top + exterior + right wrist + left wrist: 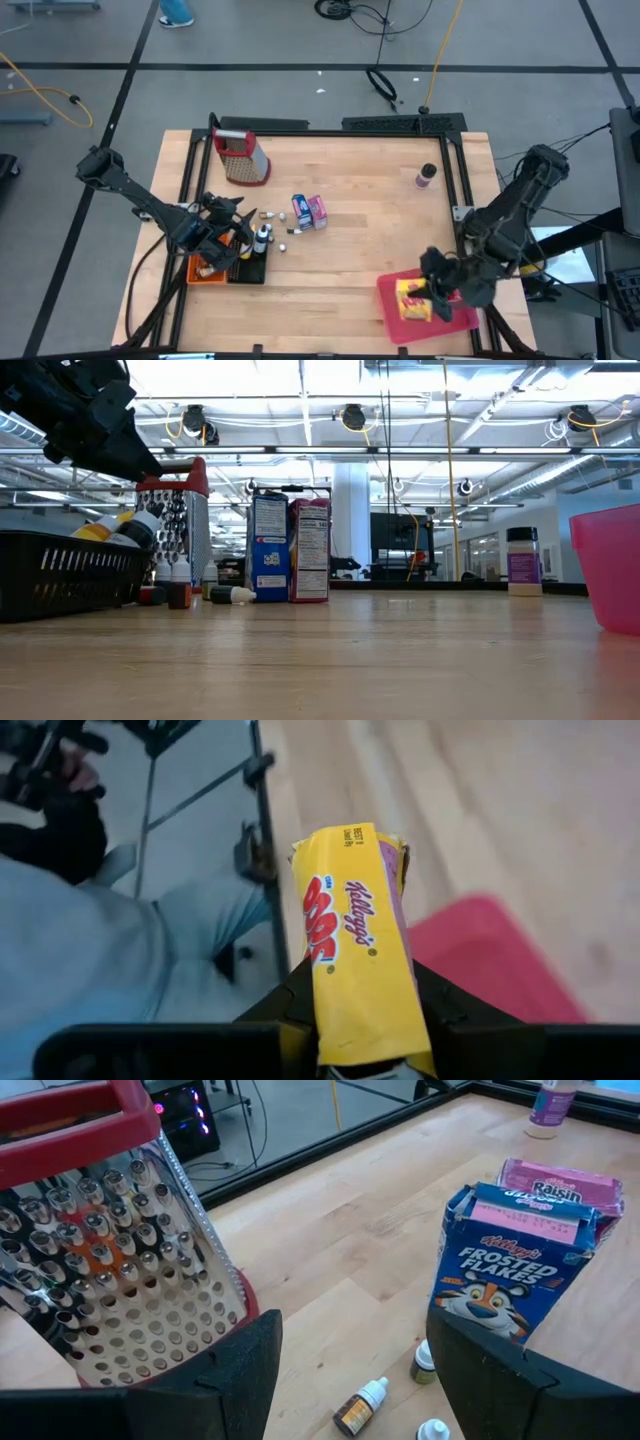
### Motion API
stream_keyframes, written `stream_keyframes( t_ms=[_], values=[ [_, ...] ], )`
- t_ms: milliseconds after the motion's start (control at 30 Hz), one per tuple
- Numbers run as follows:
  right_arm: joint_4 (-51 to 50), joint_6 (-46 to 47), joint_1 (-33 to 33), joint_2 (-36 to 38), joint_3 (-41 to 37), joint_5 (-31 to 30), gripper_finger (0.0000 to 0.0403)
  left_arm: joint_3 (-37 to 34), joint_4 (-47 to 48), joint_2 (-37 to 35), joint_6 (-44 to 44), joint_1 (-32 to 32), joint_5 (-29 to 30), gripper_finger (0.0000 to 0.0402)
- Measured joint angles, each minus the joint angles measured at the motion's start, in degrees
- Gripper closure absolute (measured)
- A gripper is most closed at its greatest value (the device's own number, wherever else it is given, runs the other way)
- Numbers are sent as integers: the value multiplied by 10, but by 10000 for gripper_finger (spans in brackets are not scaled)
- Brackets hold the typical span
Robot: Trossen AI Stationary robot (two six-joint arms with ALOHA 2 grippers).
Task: Pick & Place Kitchen Items
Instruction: Put the yellow cereal box into the red bin
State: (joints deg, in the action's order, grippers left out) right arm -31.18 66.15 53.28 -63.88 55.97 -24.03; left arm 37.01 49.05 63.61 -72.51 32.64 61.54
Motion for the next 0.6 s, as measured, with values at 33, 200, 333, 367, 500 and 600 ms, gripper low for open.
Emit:
stream_keyframes(
  t_ms=[33, 200, 333, 367, 500, 600],
  values=[
    [0, 15, 13, 0, -4, 0, 338, 0, 0, 0, 0, 0, 0, 149],
    [0, 94, 70, 0, -15, -2, 339, 0, -1, 0, 0, 0, 0, 149],
    [-14, 153, 116, 0, -17, -25, 339, 0, -1, 0, -1, 0, 0, 149],
    [-16, 165, 128, 0, -17, -33, 340, 0, -1, 0, -1, 0, 0, 149],
    [-21, 209, 175, 0, -17, -87, 341, 0, -2, 0, -3, 0, 0, 149],
    [-34, 236, 212, 0, -17, -129, 341, 0, -7, 0, -4, 0, 0, 149]
  ],
)
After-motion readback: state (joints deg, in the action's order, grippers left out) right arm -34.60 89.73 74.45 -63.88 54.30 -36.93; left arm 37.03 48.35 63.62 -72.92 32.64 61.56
